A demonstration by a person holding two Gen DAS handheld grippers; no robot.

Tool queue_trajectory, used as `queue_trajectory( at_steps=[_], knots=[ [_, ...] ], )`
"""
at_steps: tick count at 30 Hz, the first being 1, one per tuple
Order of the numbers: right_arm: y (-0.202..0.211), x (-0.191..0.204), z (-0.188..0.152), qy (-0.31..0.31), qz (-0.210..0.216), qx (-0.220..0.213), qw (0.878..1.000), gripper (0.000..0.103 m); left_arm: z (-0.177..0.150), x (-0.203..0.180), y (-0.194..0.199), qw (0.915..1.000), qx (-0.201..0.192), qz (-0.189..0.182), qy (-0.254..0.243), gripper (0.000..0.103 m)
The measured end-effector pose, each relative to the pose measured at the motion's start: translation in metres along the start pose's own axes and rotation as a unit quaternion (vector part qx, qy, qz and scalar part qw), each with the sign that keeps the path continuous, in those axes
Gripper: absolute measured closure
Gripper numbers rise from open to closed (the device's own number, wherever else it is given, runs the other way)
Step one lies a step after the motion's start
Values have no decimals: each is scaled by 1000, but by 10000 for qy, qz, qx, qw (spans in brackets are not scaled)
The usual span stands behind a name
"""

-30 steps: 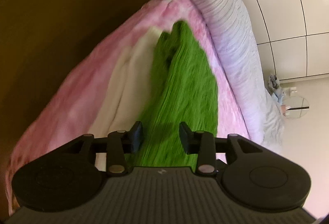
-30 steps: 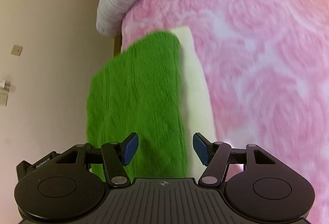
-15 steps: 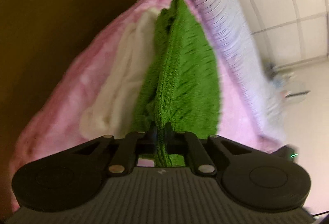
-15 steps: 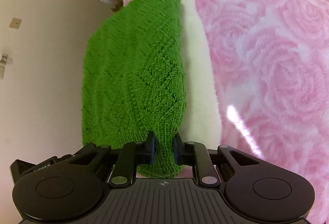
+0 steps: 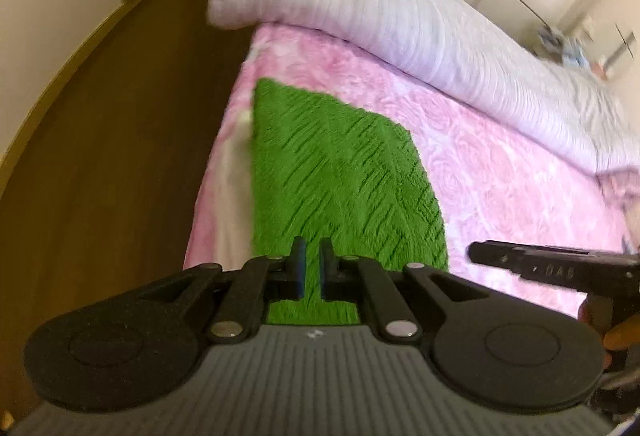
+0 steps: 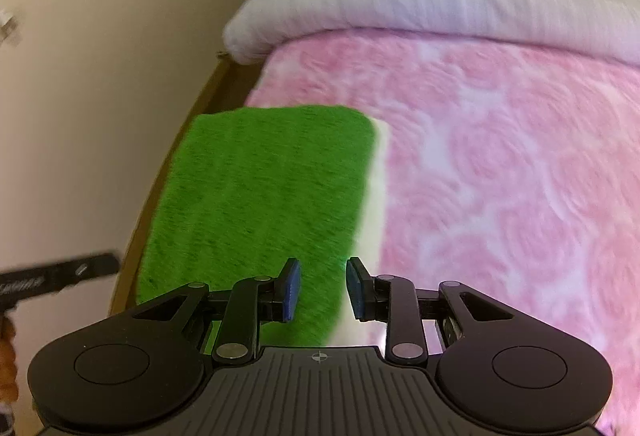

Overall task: Fold clothes
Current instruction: 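Lower the folded end with both grippers and press it flat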

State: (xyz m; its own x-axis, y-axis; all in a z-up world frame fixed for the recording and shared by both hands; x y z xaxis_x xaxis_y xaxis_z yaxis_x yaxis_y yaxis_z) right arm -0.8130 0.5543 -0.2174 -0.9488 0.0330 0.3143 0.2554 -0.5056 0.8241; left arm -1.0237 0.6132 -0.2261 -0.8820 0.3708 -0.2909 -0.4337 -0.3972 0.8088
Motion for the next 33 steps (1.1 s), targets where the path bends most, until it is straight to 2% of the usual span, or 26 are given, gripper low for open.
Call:
queue_trajectory(
  at_steps=[3,5,7,9,12,14,18,20,24,26,28,29,31,33],
  knots=[
    [-20,20,-3,237,-29,-49,9997,74,-5,7,-36,9991,297,251,-156,103],
    [-40,25,-18,305,-115,96,9994,74,-17,16,-54,9988,362,303,-134,103],
    [-62,26,-35,418,-223,335,9983,74,-21,23,-60,9992,327,219,105,103],
    [-69,31,-41,734,-349,317,9962,73,-22,31,-62,9987,354,97,346,102],
    [-60,29,-25,606,-315,591,9959,73,-14,42,-58,9959,543,-75,725,102],
    [-50,23,-11,389,-270,644,9968,73,-2,40,-49,9961,563,-123,676,103],
    [-40,10,31,95,-475,92,9988,73,33,30,-36,9995,114,-171,249,103],
    [-49,4,46,-45,-570,31,9984,73,44,28,-48,9999,64,-131,63,103],
    [-84,-4,44,-329,-669,307,9967,73,40,36,-89,9988,452,102,-139,103],
    [-98,-3,31,-132,-689,379,9968,73,31,42,-104,9983,573,118,-76,103],
    [-97,6,29,361,-742,365,9959,72,37,43,-103,9982,594,119,-7,103],
    [-94,6,32,390,-720,428,9957,72,41,43,-101,9980,618,124,30,103],
    [-87,-2,41,43,-581,449,9973,72,53,41,-90,9988,485,97,63,103],
    [-76,-14,56,-365,-476,119,9981,72,70,36,-81,9998,198,81,-21,103]
  ],
)
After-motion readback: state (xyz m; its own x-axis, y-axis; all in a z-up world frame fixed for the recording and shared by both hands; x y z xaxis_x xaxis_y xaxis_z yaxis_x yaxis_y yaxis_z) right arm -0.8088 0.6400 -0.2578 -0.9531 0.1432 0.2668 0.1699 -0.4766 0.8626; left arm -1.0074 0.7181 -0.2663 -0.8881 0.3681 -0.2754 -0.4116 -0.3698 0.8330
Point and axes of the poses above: each gripper's, at about its wrist camera, not at the fingertips, and y roughly against the way its jaws point, x to its left, z to its top, the point moved 3 cm from there along -y, roughly the way its jaws point, and after that the axes turned 1 degree about -y, right-handed, at the moved point
